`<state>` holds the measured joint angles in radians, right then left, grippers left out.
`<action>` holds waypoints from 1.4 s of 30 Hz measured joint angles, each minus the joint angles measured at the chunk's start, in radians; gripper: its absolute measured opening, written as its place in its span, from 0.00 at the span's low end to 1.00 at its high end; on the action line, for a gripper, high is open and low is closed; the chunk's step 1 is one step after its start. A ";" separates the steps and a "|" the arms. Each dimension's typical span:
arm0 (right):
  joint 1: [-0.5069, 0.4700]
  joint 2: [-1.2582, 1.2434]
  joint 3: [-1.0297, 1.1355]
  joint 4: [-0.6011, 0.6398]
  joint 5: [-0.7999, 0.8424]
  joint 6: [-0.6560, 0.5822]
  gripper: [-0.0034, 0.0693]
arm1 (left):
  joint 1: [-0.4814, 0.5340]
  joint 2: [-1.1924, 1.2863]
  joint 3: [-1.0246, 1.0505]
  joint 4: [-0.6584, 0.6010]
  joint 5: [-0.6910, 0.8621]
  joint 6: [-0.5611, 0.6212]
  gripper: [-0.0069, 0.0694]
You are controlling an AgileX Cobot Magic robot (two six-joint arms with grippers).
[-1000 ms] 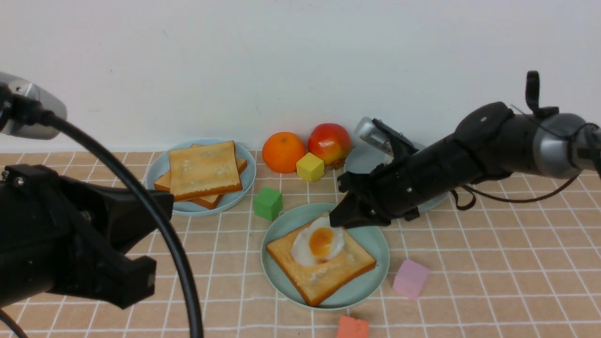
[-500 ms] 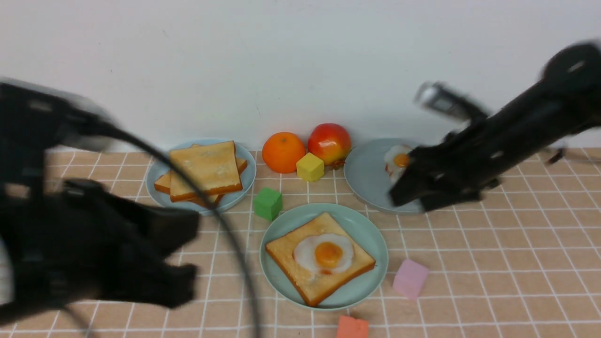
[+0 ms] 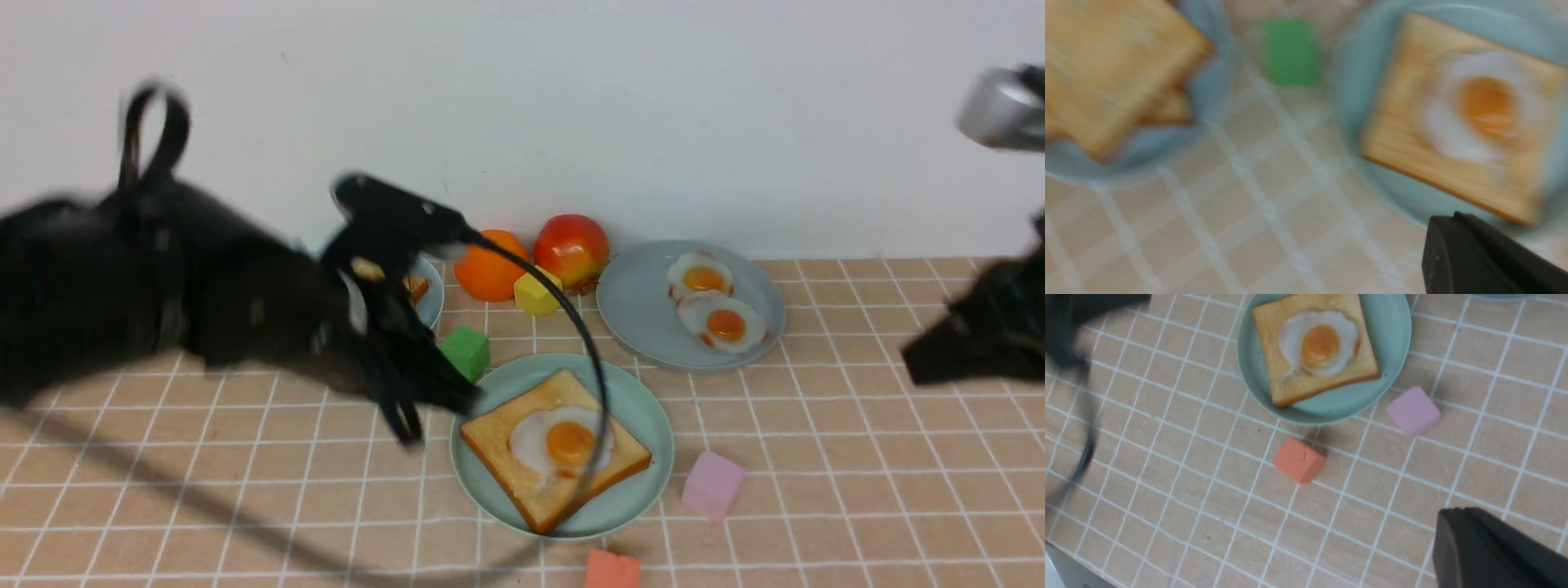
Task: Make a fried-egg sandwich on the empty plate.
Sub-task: Use the left arm to grab a slice of bread
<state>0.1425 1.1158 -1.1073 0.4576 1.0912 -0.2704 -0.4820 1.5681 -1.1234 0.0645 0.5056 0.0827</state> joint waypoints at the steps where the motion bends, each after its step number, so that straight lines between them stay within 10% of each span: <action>1: 0.000 -0.033 0.023 0.002 -0.012 -0.004 0.04 | 0.035 0.024 -0.021 -0.035 0.007 0.067 0.07; 10: 0.000 -0.327 0.186 0.007 -0.131 -0.013 0.05 | 0.291 0.332 -0.351 -0.350 0.242 0.768 0.08; 24: 0.000 -0.377 0.213 0.026 -0.139 -0.015 0.05 | 0.314 0.490 -0.441 -0.317 0.108 0.997 0.60; 36: 0.000 -0.377 0.214 0.074 -0.139 -0.015 0.06 | 0.314 0.571 -0.446 -0.319 0.013 1.012 0.52; 42: 0.000 -0.377 0.214 0.113 -0.139 -0.015 0.06 | 0.311 0.568 -0.447 -0.319 0.017 1.013 0.30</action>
<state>0.1425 0.7393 -0.8936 0.5707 0.9519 -0.2853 -0.1708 2.1357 -1.5704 -0.2541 0.5225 1.0952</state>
